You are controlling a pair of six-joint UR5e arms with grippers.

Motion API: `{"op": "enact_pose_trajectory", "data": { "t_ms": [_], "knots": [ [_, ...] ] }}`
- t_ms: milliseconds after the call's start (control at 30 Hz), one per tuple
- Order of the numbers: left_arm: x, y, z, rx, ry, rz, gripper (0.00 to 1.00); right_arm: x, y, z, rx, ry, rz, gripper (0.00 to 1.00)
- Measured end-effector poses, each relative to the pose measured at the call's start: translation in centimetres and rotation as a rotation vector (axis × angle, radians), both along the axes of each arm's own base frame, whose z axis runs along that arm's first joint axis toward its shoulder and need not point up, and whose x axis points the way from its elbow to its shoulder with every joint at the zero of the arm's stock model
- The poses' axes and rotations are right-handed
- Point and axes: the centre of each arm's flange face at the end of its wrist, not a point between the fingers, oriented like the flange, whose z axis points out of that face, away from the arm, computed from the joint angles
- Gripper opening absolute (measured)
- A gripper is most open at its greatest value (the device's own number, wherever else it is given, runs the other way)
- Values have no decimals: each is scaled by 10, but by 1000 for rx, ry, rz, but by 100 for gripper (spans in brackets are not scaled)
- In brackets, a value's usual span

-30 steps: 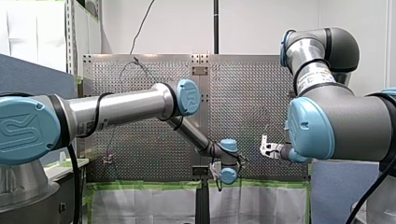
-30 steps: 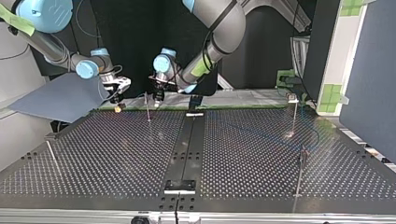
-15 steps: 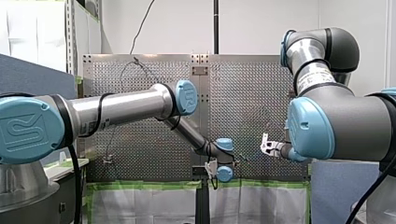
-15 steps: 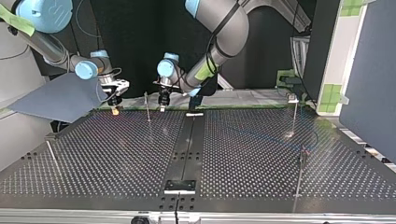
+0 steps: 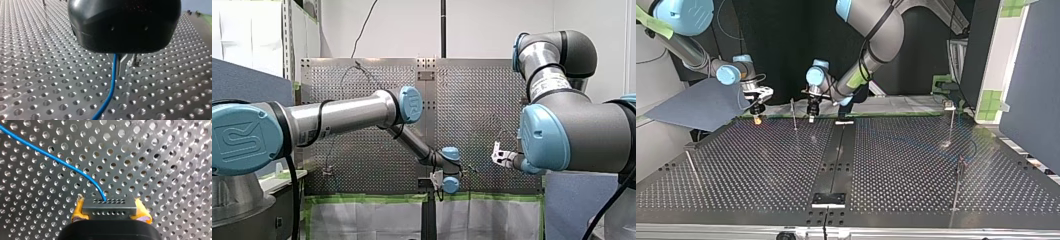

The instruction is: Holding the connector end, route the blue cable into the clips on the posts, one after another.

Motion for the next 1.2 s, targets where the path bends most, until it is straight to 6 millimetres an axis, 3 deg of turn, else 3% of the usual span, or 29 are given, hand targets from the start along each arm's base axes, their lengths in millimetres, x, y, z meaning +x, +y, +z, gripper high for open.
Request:
{"op": "enact_pose_trajectory", "data": {
  "t_ms": [367,800,833,1000,1033,1133,1200],
  "knots": [
    [14,4,9,-12,-16,14,2,-3,-3,-30,69,24,-25,0],
    [14,4,9,5,-22,14,2,-3,-8,-31,91,25,-26,0],
    [13,3,9,8,-22,13,9,-3,-8,-31,91,25,-26,0],
    [13,1,8,17,-20,-12,9,-2,-8,-32,92,25,-25,0],
    [12,1,8,23,-17,-22,45,-2,-8,-32,92,25,-24,0],
    [9,-1,6,42,-7,-36,36,-1,-7,-32,92,25,-23,0],
    [6,-1,5,62,1,-34,36,-1,-7,-33,93,25,-22,0]
  ]
}}
